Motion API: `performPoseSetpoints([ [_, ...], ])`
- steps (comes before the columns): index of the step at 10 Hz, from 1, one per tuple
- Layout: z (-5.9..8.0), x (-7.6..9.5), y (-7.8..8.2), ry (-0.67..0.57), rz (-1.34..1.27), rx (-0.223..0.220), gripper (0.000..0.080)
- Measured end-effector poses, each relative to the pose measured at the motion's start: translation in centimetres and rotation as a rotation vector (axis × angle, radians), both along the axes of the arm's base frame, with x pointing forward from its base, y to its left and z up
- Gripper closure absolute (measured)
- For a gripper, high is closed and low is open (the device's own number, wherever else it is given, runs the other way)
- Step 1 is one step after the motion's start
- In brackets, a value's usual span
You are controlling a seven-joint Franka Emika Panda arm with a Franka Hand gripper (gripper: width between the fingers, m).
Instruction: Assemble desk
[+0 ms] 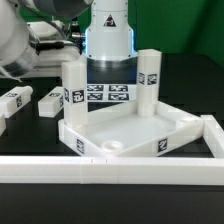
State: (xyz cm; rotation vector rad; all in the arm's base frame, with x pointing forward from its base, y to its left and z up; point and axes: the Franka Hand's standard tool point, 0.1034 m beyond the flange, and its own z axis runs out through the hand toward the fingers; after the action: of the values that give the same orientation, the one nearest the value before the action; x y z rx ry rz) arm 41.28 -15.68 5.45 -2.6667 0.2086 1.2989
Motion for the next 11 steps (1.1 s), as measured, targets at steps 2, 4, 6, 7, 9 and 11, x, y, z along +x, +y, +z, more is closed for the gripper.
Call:
performPoseSetpoints([
  [2, -0.6, 0.6, 0.1, -0.023, 0.013, -0.013, 0.015],
  [4, -0.6, 0.5, 0.1, -0.023, 0.013, -0.013, 0.015],
  [6, -0.7, 0.5, 0.1, -0.022, 0.013, -0.013, 0.015],
  [7, -0.9, 0.8, 0.3, -0.022, 0.014, -0.019, 0.015],
  [9, -1.6, 1.1, 0.7, -0.014, 0.012, -0.033, 0.015],
  [11, -2.0, 0.9, 0.6, -0.008, 0.018, -0.029, 0.015],
])
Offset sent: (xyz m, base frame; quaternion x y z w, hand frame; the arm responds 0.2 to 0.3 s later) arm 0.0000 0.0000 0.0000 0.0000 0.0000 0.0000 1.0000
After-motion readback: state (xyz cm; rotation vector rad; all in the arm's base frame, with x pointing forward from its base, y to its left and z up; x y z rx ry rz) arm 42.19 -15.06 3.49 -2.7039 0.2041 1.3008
